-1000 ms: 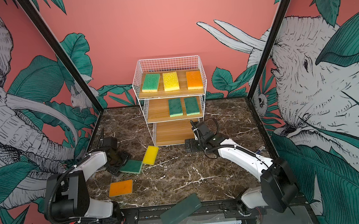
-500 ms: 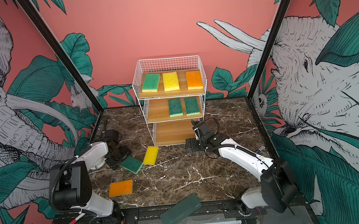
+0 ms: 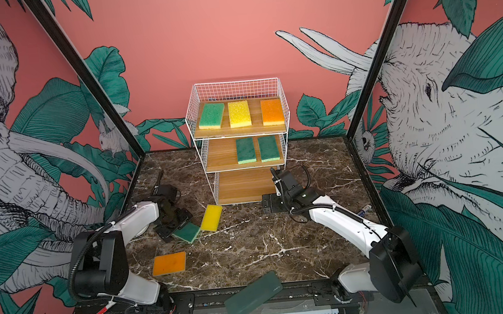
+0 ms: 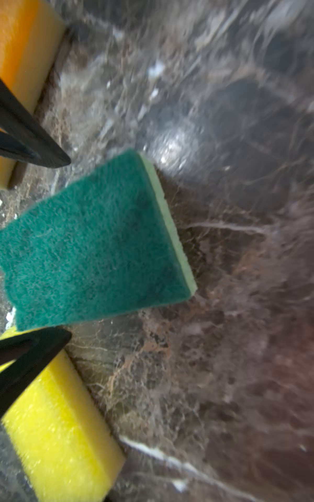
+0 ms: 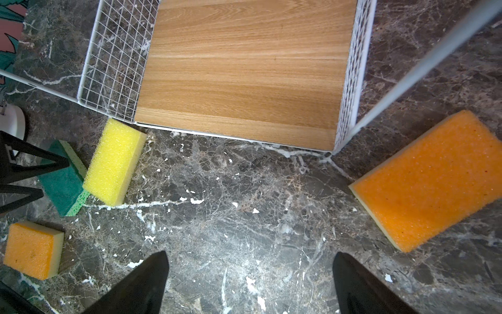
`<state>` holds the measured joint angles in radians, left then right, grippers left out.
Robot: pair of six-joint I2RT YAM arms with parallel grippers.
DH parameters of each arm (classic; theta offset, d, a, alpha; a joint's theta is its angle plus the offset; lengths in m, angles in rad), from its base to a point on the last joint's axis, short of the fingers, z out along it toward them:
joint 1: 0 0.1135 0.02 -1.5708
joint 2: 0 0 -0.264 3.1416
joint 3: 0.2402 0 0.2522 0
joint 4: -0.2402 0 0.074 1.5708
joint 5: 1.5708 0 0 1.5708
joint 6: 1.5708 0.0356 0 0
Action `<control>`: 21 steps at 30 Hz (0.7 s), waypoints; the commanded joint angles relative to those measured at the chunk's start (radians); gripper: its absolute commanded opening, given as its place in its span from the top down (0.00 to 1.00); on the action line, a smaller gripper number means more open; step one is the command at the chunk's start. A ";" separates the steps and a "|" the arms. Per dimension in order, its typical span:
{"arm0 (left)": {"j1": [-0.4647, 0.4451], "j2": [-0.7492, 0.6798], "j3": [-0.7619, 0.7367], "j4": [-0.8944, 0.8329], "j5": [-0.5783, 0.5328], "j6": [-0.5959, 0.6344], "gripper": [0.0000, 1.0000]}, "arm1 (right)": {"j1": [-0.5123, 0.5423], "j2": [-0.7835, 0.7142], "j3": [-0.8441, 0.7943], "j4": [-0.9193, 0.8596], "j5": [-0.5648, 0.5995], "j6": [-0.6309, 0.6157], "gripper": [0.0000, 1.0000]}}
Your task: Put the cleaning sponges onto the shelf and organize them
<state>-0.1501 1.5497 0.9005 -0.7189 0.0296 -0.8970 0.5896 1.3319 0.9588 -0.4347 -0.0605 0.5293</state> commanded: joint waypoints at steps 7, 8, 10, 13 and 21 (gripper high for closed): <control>-0.013 0.082 0.039 -0.038 -0.073 0.056 0.20 | -0.022 -0.025 -0.024 0.005 0.010 -0.014 0.03; -0.014 0.094 0.062 -0.056 -0.097 0.090 0.23 | -0.025 -0.028 -0.026 0.004 0.010 -0.012 0.03; -0.013 0.118 0.115 -0.099 -0.157 0.152 0.28 | -0.029 -0.028 -0.031 0.008 0.009 -0.010 0.03; -0.014 0.156 0.188 -0.124 -0.232 0.250 0.29 | -0.033 -0.026 -0.037 0.014 0.007 -0.004 0.03; -0.014 0.315 0.376 -0.050 -0.346 0.656 0.21 | -0.036 -0.011 -0.033 0.018 -0.003 0.006 0.03</control>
<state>-0.1631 1.8313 1.2381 -0.7780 -0.2550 -0.4442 0.5579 1.3270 0.9337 -0.4282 -0.0635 0.5297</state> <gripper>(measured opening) 0.792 0.971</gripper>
